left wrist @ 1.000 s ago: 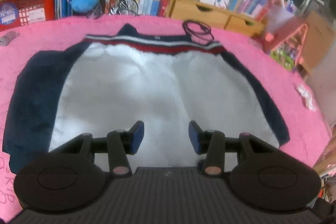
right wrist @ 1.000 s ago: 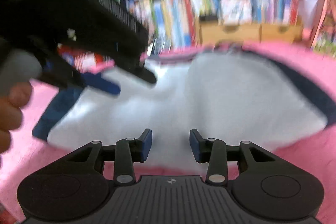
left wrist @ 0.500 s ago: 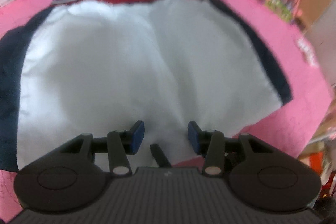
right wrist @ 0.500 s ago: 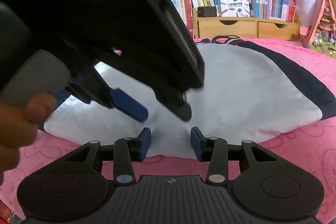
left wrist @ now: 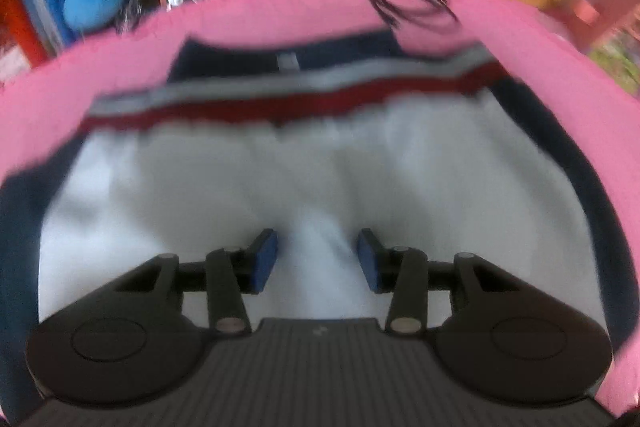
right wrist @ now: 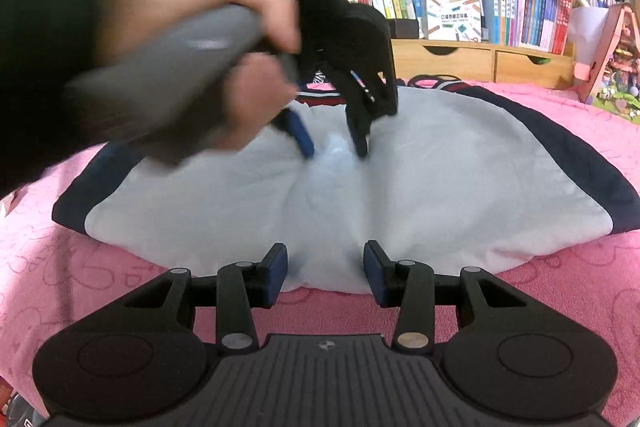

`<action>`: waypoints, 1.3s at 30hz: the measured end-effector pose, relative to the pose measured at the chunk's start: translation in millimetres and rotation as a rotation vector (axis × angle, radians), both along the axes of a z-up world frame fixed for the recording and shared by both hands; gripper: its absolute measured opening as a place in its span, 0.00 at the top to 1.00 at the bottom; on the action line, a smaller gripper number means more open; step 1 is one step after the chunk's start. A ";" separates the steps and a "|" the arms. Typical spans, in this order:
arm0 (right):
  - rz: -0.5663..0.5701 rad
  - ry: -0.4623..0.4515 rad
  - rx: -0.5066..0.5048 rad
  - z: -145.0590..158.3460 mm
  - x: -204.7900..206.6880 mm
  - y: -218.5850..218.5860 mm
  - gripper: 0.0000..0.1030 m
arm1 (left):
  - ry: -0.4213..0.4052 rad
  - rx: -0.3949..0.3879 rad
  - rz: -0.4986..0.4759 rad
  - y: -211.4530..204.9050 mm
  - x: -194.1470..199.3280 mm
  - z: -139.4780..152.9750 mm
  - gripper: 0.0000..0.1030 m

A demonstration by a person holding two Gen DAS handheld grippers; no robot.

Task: Fold clothes
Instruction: 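Grasp the navy jacket side with the right gripper and fold it over the lining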

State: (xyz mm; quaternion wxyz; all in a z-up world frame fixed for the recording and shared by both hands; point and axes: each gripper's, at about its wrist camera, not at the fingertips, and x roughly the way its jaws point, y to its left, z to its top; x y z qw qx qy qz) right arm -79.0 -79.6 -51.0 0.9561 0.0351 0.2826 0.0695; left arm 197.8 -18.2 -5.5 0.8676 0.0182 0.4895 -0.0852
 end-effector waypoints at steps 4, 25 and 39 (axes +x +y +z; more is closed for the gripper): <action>0.015 -0.006 -0.008 -0.8 -0.9 -0.4 0.59 | -0.002 -0.041 0.089 5.6 33.9 -0.8 0.57; -0.268 -0.145 0.132 3.0 -3.9 -119.8 0.54 | -0.455 -0.072 0.054 13.9 -215.6 16.3 0.59; -0.383 -0.087 0.232 -16.1 -3.4 -173.5 0.42 | -0.488 -0.009 0.073 -10.1 -237.7 -50.3 0.56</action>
